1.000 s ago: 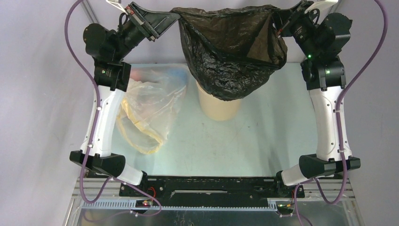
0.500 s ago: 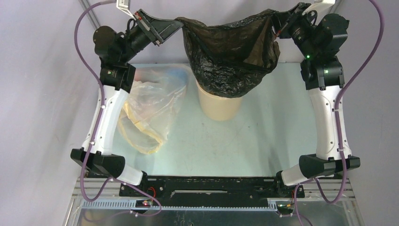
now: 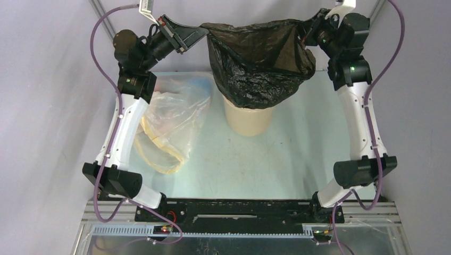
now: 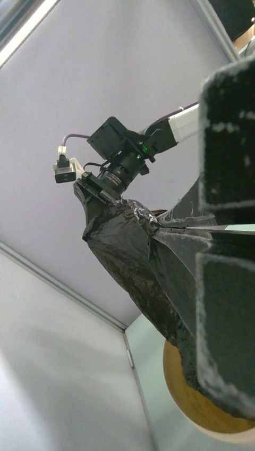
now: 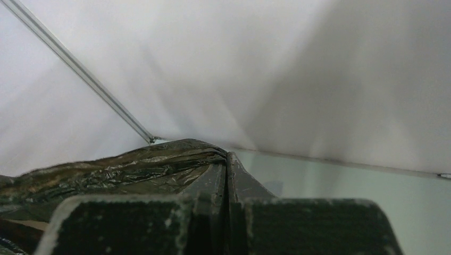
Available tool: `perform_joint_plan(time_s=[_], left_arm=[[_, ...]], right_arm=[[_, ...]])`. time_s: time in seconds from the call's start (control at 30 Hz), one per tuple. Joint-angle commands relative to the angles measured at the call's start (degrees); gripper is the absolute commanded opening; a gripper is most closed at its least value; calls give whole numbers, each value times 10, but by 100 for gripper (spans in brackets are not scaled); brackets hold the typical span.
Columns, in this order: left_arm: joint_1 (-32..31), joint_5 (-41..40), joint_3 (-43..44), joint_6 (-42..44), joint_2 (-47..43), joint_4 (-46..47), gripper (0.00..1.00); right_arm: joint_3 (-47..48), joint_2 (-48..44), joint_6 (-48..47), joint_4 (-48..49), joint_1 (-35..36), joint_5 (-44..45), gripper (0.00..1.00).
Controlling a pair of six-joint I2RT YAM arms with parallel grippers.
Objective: Put the trash bags into the trash bin
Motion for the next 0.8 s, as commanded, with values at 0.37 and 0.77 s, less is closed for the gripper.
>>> perform_joint_plan(time_s=[0.37,0.77], left_arm=[[17,0,-38,38,38,3,0],[17,6,-45,42,36,0,0]], right_arm=[[53,38,-23,-18,-2,16,17],[22,-63,-157,-110,47,44,71]])
